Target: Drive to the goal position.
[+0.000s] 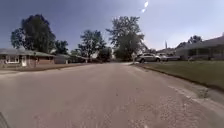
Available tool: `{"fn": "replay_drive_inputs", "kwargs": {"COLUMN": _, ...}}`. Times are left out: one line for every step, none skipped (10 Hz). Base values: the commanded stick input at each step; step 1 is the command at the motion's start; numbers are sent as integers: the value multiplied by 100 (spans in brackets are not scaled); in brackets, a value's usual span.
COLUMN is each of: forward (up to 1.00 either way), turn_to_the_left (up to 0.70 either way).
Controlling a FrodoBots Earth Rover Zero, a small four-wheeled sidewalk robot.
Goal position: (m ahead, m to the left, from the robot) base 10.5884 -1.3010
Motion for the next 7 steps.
{"fn": "replay_drive_inputs", "kwargs": {"forward": 70, "turn_to_the_left": 0}}
{"fn": "replay_drive_inputs", "kwargs": {"forward": 70, "turn_to_the_left": 0}}
{"fn": "replay_drive_inputs", "kwargs": {"forward": 70, "turn_to_the_left": 0}}
{"fn": "replay_drive_inputs", "kwargs": {"forward": 70, "turn_to_the_left": -22}}
{"fn": "replay_drive_inputs", "kwargs": {"forward": 70, "turn_to_the_left": -35}}
{"fn": "replay_drive_inputs", "kwargs": {"forward": 70, "turn_to_the_left": -35}}
{"fn": "replay_drive_inputs", "kwargs": {"forward": 70, "turn_to_the_left": -35}}
